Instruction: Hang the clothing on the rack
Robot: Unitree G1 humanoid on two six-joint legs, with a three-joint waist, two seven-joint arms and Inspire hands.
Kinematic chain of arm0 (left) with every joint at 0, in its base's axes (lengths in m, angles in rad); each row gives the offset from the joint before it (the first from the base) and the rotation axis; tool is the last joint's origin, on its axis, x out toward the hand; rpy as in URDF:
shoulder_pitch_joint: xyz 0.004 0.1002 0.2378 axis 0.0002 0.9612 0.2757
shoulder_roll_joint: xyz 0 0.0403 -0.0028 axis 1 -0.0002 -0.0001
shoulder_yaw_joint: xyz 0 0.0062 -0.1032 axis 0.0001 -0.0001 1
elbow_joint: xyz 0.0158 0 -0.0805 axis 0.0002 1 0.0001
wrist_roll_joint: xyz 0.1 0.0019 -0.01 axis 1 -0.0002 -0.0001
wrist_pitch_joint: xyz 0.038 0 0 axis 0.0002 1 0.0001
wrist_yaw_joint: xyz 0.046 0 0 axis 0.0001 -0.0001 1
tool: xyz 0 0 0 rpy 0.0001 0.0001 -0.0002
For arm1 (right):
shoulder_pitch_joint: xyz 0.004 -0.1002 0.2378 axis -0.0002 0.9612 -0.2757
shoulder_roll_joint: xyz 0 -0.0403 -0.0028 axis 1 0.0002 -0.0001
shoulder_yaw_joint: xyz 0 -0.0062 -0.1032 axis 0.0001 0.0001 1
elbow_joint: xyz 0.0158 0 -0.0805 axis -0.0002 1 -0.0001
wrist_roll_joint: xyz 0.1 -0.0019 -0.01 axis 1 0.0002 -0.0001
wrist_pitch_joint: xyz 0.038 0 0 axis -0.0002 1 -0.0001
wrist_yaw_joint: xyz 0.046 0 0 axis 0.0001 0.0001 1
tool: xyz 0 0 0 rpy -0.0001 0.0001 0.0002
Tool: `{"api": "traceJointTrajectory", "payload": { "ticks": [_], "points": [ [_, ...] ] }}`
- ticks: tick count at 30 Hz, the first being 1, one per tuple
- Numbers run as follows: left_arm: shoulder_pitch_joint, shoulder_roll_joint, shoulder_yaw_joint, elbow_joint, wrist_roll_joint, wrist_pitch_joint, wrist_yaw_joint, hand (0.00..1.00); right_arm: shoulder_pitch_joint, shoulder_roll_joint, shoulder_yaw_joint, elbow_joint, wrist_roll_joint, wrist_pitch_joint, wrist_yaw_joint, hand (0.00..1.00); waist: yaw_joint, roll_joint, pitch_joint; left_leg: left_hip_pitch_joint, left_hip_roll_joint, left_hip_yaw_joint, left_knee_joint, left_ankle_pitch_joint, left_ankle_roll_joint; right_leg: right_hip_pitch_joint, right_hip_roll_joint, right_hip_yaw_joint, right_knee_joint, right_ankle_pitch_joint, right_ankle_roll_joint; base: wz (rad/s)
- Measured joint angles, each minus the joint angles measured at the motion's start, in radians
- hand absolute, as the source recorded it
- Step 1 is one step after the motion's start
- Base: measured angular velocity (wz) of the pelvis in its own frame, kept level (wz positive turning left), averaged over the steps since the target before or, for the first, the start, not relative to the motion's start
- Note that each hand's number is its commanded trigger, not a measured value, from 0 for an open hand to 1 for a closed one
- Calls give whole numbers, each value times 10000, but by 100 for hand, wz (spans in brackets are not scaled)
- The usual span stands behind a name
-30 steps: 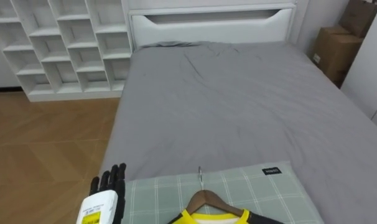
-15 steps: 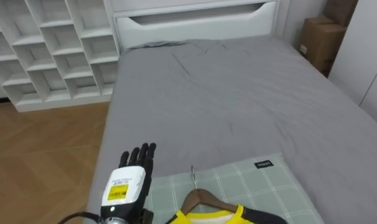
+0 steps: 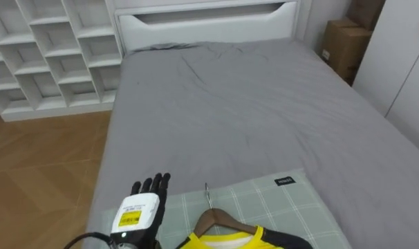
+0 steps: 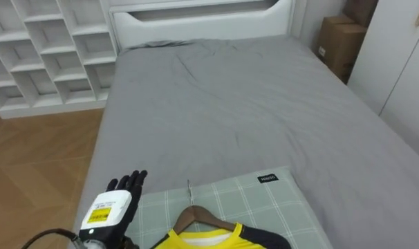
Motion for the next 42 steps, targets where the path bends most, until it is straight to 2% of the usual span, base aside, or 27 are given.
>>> {"api": "traceJointTrajectory", "payload": {
  "ticks": [3,7,11,12,16,20,28,33,42],
  "points": [
    [-1,-166,111,646,-498,93,-384,0,27,12,0,-53,11,5,10,0,30,-33,-26,6,16,274,-5,0,0,1,-4,34,3,0,1,-2],
    [53,-257,119,1156,-1481,177,-903,0,51,47,-22,-47,18,6,-3,0,20,-65,-56,54,16,320,-85,0,0,16,5,120,6,0,2,-7],
    [54,-292,126,1753,-2667,182,-1439,0,98,97,-22,-22,-15,6,-129,0,20,-139,-168,113,21,317,-86,0,0,27,12,128,21,0,2,0],
    [54,-290,131,1861,-2835,187,-1588,0,100,97,-24,-22,-47,6,-142,0,27,-149,-172,122,22,314,-86,0,0,35,13,127,25,1,2,0],
    [53,-289,183,1887,-3222,190,-1983,0,117,107,-23,-40,-45,6,-162,0,23,-165,-162,125,21,297,-84,0,1,38,8,126,43,2,4,0],
    [46,-384,530,1871,-3597,183,-2150,0,127,180,-23,-68,-48,7,-252,0,32,-233,-116,142,25,319,-79,1,1,50,13,141,31,1,4,0],
    [47,-411,639,1876,-3601,182,-2172,0,128,223,-90,-82,-52,7,-474,0,46,-218,-85,120,22,330,-82,1,2,12,16,166,21,1,5,0],
    [47,-436,1191,1875,-3585,175,-2167,0,132,236,-221,-94,-136,5,-497,0,49,-204,-64,116,22,324,-90,1,1,-6,20,204,17,1,5,-2],
    [48,-436,1256,1877,-3584,160,-2124,0,180,255,-310,-130,-124,-19,-472,0,48,-219,-58,107,15,324,-101,1,1,-9,14,204,14,0,7,0]
  ]
}}
